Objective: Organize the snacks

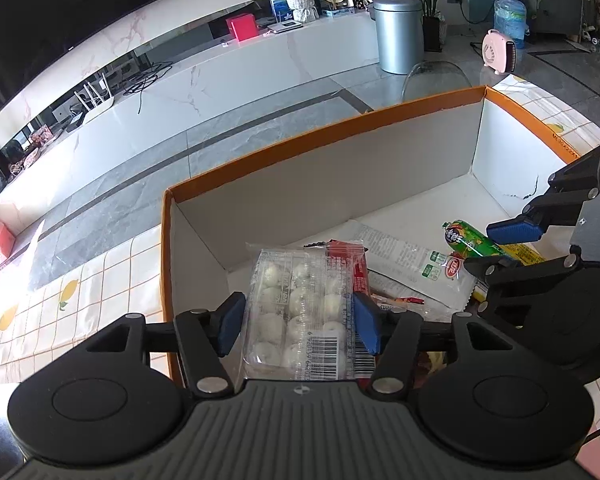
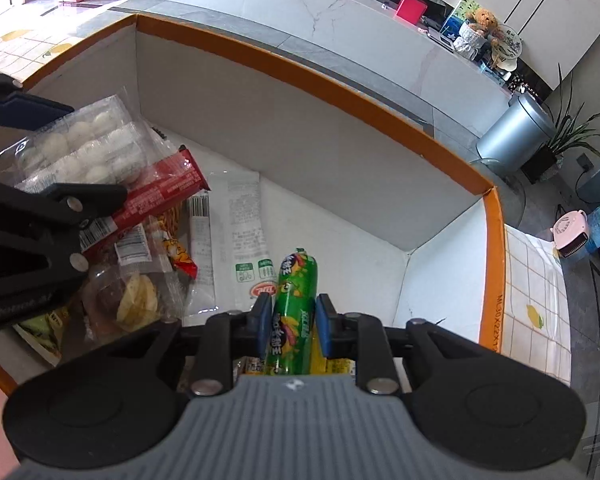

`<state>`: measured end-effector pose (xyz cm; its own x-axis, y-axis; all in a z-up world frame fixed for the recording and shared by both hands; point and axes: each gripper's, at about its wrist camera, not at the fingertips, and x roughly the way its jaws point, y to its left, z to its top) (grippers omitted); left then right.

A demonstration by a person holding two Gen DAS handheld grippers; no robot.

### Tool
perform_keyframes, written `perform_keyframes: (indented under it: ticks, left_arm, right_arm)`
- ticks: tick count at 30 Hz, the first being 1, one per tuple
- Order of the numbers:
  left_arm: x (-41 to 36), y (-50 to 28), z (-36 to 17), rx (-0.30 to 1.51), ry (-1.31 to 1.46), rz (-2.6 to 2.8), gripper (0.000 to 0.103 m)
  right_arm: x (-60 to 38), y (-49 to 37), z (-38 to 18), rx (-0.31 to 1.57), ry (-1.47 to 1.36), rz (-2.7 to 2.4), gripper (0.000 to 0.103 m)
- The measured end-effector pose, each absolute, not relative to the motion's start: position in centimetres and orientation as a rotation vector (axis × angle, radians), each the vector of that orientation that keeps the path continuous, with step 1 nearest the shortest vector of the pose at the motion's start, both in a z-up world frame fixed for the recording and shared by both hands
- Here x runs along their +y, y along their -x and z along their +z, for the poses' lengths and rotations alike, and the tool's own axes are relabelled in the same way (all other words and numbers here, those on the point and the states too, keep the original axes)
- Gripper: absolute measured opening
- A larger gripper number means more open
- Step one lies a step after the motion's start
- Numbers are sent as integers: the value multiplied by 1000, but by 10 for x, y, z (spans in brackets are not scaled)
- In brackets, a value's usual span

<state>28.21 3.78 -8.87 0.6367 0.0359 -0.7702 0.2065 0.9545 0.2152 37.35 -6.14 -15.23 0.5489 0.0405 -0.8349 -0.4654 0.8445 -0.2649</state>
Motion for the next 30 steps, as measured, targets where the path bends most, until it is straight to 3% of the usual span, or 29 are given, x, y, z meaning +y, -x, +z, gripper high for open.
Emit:
perform_keyframes:
  ticks: [1, 3, 9, 14, 30]
  left_arm:
    - [38, -282, -88, 880, -295, -100, 69]
    - [37, -280, -86, 874, -296, -108, 71]
    - [32, -266, -69, 808, -328, -102, 74]
    - [33, -247, -47, 736, -314, -72, 80]
    - [46, -149, 9, 597, -210, 21, 87]
  right_arm:
    - [-61, -373, -151, 948, 501, 317, 21]
    - [-60, -369, -146, 935, 515, 323, 35]
    - [-63, -356, -126, 881, 550, 316, 61]
    - [-76, -338, -103, 827, 512, 305, 76]
    - [-120, -227, -33, 687, 203, 325, 93]
